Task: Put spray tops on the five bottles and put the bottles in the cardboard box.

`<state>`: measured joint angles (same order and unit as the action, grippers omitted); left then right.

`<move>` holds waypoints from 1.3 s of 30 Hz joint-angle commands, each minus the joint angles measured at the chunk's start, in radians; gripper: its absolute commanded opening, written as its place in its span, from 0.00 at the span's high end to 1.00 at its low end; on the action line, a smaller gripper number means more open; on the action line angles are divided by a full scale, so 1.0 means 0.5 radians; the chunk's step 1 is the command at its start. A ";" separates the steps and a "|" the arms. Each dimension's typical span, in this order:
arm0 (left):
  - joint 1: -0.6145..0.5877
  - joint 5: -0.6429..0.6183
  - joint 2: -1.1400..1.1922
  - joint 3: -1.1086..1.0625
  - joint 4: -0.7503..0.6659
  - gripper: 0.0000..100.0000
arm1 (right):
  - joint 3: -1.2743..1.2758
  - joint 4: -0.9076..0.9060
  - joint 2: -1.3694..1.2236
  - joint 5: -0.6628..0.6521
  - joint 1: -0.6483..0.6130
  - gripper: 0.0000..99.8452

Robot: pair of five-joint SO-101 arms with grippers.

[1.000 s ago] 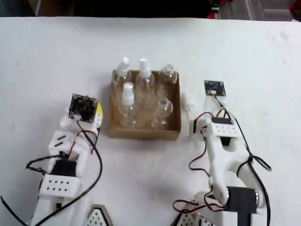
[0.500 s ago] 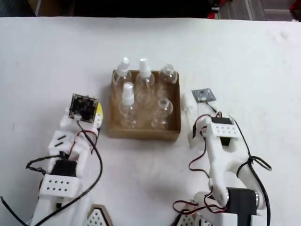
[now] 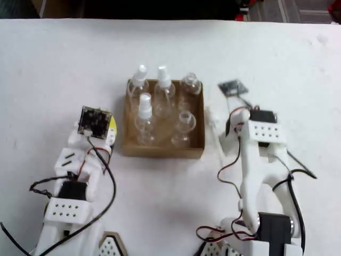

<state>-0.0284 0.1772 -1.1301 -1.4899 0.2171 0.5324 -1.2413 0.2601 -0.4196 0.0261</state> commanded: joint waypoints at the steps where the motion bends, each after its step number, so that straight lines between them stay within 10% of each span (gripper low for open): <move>1: 0.014 0.000 0.005 0.012 -0.058 0.93 | -0.292 0.005 0.005 0.009 -0.020 0.66; 12: 0.008 0.000 0.005 0.012 -0.058 0.93 | -1.092 0.035 -0.870 0.371 -0.281 0.91; 39: 0.017 0.012 0.005 0.012 -0.058 0.93 | -1.531 -0.155 -1.238 0.377 -0.299 0.86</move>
<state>-0.0284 0.1772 -1.1301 -1.4899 0.2171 -0.2209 -1.3088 -0.4074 -0.2340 -0.1059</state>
